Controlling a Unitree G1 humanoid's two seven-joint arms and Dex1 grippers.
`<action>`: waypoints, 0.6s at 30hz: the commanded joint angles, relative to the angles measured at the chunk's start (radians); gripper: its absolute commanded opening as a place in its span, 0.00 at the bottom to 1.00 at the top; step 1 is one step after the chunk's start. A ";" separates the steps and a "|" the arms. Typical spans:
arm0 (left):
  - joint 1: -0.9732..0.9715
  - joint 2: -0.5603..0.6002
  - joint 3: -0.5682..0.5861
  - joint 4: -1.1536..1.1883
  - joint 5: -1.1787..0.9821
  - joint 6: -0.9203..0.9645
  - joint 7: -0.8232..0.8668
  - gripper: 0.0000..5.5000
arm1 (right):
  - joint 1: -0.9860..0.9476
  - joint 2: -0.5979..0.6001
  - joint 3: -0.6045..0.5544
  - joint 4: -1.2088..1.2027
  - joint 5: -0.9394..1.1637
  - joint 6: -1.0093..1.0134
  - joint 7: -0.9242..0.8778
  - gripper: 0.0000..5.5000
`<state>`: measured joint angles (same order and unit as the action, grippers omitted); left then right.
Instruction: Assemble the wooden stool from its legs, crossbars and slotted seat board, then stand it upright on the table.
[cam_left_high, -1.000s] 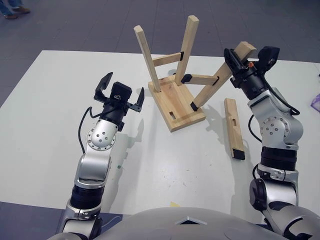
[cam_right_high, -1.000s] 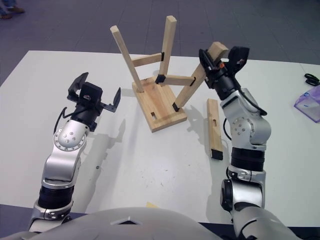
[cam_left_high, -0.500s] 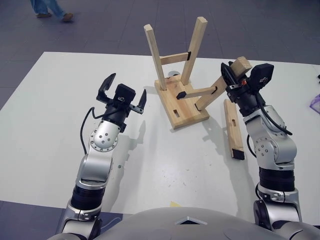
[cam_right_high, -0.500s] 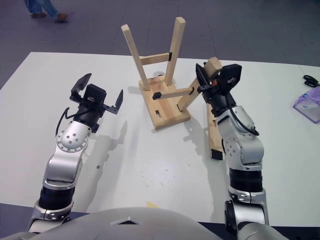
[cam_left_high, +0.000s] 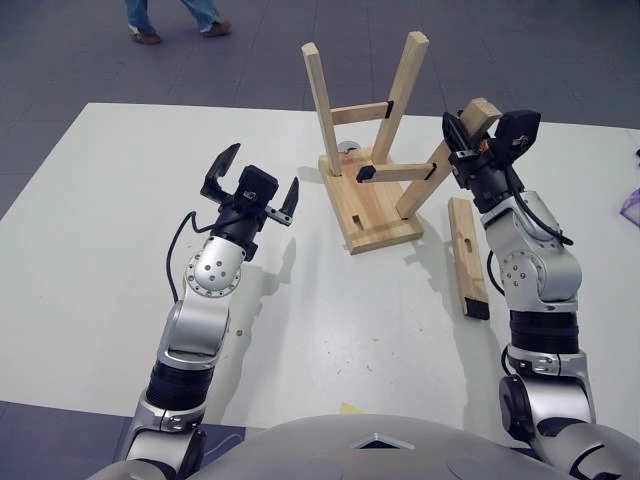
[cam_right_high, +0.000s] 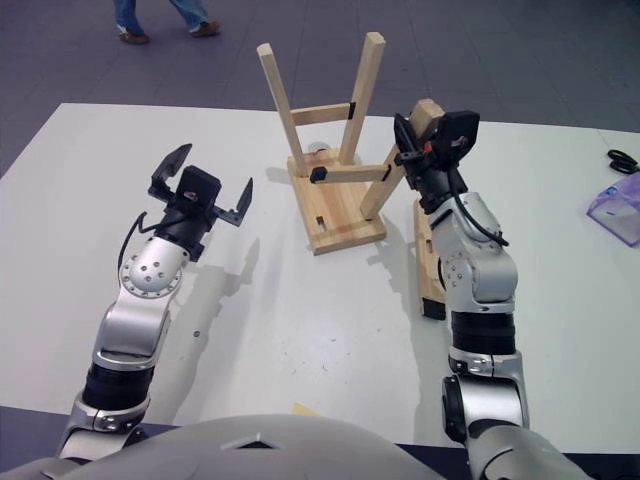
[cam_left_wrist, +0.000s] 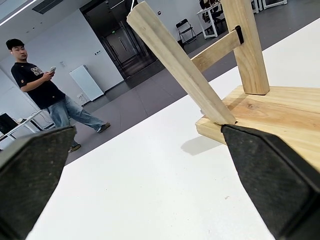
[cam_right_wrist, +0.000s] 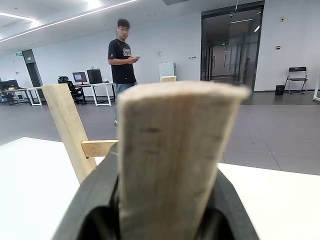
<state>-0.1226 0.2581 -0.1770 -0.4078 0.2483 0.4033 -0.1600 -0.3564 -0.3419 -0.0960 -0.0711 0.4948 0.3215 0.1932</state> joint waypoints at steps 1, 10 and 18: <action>-0.014 0.012 0.000 0.012 0.024 -0.015 -0.001 0.98 | 0.038 -0.003 -0.012 0.065 -0.099 0.033 -0.051 0.31; -0.007 0.013 -0.010 0.038 0.039 -0.035 -0.014 0.98 | -0.099 0.051 -0.130 -0.012 0.028 0.056 -0.040 0.58; -0.008 0.006 -0.023 0.043 0.043 -0.035 -0.018 0.98 | -0.415 -0.110 -0.406 0.156 0.255 0.133 -0.075 0.81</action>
<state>-0.1221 0.2575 -0.1952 -0.3690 0.2751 0.3690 -0.1710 -0.7160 -0.3683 -0.4385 -0.0091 0.7881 0.4834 0.1449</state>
